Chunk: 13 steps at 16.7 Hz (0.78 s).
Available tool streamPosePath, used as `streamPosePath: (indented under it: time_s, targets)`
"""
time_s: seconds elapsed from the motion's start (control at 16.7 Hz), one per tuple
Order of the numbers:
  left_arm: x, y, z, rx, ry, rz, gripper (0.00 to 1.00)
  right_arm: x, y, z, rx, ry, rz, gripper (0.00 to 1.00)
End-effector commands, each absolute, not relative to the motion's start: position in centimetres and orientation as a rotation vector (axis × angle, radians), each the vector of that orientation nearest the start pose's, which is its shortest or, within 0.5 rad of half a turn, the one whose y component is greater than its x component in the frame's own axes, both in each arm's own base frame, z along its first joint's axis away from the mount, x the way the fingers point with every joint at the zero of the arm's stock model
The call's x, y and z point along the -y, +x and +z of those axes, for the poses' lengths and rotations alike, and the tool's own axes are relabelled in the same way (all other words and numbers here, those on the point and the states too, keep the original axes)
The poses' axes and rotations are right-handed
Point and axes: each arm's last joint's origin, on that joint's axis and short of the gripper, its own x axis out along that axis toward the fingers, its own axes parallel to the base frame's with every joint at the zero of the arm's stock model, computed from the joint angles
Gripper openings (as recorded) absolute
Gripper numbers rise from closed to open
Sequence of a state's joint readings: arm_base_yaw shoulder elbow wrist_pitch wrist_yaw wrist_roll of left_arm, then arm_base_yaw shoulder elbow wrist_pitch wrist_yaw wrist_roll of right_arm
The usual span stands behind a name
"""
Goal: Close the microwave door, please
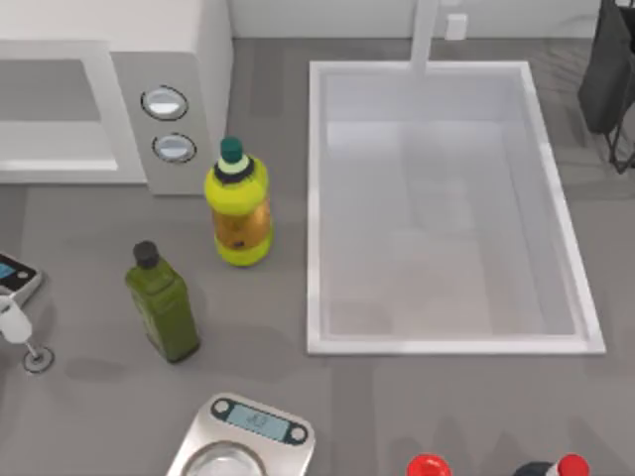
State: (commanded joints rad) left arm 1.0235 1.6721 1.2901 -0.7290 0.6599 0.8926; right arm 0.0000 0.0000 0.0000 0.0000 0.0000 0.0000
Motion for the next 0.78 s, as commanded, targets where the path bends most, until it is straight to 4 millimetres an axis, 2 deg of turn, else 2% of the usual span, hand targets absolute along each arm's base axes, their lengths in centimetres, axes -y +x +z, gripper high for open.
streamPosePath:
  time_s: [0.3,0.42,0.78]
  targets:
    - [-28.4,19.4,23.9,-0.789,0.009,-0.021,0.0,0.1,10.6,16.0,0.0,0.0,0.0,1.0]
    - [-28.6,19.5,22.3,-0.791,0.004,-0.022,0.0,0.1,10.6,16.0,0.0,0.0,0.0,1.0]
    - [-28.7,19.4,15.5,-0.781,0.016,-0.016,0.0,0.1,10.6,16.0,0.0,0.0,0.0,1.0]
